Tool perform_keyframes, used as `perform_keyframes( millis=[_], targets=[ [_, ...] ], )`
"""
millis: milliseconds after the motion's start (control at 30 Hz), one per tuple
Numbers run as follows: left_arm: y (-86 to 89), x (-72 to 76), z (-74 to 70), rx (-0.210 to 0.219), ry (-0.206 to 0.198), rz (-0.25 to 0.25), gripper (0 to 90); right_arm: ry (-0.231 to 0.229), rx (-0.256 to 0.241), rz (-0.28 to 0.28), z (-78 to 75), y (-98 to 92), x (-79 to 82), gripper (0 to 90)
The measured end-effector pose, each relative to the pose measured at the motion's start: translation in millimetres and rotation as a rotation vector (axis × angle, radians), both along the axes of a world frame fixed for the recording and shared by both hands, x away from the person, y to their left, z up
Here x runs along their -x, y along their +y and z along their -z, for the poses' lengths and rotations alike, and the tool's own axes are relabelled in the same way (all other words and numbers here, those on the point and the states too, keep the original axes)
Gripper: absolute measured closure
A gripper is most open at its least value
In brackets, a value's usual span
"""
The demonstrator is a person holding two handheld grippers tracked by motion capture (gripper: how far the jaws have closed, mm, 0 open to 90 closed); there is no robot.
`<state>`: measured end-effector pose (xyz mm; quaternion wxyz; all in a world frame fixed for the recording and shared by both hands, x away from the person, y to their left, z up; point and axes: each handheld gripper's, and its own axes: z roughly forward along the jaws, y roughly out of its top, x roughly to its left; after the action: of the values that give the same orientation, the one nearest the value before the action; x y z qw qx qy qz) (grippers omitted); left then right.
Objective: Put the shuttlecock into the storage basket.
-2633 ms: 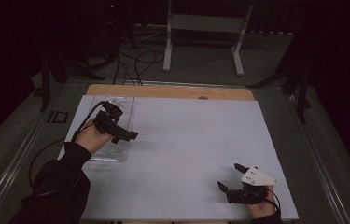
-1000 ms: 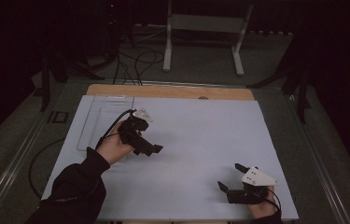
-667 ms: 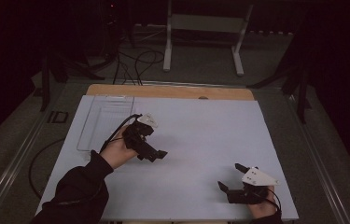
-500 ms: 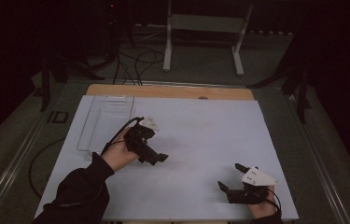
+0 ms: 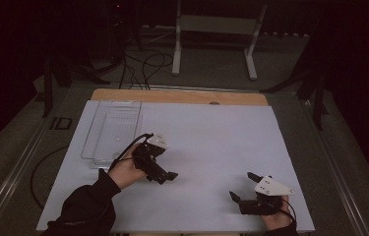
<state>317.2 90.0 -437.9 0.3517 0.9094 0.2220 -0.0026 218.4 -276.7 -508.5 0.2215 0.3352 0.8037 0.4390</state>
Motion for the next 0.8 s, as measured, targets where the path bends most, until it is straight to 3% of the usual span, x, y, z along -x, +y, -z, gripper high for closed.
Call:
perform_keyframes(
  millis=[600, 800],
  targets=[
    [11.3, 21.0, 23.8, 0.038, 0.015, 0.019, 0.1, 0.002, 0.001, -0.003, -0.1, 0.6, 0.2, 9.5],
    [16.2, 27.9, 29.5, 0.033, 0.018, 0.020, 0.1, 0.003, 0.002, -0.004, 0.0, 0.6, 0.1, 9.5]
  ],
)
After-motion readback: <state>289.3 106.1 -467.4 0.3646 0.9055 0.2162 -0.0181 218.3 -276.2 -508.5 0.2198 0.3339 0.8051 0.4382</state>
